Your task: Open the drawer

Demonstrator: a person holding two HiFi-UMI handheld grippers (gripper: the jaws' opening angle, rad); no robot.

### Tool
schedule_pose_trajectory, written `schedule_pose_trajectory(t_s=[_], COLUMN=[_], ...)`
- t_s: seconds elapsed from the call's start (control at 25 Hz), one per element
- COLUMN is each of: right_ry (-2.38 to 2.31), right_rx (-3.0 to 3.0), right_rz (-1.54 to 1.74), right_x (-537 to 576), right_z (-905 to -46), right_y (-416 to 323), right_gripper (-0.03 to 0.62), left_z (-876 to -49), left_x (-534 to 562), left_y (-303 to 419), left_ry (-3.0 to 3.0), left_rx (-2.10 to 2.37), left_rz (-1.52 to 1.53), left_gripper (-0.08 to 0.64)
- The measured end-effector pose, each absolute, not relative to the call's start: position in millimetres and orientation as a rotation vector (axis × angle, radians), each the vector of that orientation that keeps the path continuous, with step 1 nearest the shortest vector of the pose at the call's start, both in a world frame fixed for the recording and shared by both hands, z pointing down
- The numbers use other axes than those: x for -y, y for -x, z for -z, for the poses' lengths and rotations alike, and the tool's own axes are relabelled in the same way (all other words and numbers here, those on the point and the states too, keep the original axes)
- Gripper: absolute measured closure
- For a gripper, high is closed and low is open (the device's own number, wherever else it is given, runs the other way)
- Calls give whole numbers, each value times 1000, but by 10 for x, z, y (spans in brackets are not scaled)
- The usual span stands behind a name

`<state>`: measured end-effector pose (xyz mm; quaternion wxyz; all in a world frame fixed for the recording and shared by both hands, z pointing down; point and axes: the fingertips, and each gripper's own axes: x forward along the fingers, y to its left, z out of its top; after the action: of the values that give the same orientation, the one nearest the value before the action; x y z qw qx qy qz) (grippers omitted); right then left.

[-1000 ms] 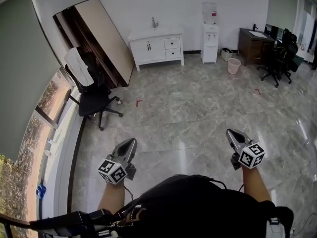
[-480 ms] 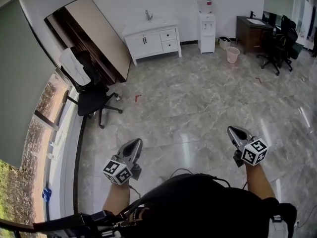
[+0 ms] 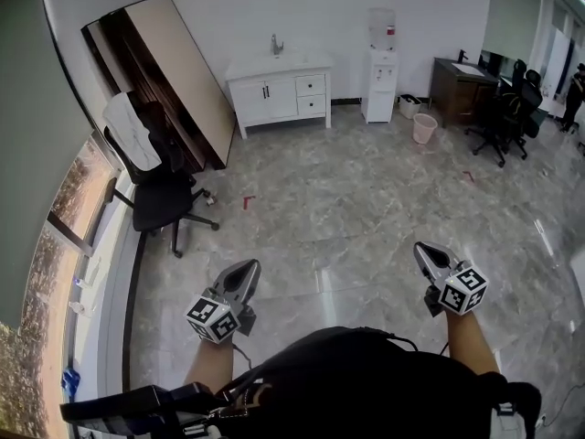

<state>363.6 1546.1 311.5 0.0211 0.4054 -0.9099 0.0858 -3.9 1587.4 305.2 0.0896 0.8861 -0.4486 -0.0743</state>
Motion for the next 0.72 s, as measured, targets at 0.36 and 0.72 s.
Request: schedule_pose_trajectory(t_s=[0.36, 0.72], right_ry=[-1198, -1134], right_rx=[2794, 2844], right_rz=[-282, -288], right_x=[-14974, -14185], right_z=[-3240, -3208], right_y=[-2457, -2253], right_gripper=[592, 592], left_z=[-3148, -3258], left_x=[-15406, -14973], left_y=[1095, 1293], left_ry=[-2639, -2566], left_rx=[1344, 1427], left_rz=[180, 177], left_gripper=[566, 566])
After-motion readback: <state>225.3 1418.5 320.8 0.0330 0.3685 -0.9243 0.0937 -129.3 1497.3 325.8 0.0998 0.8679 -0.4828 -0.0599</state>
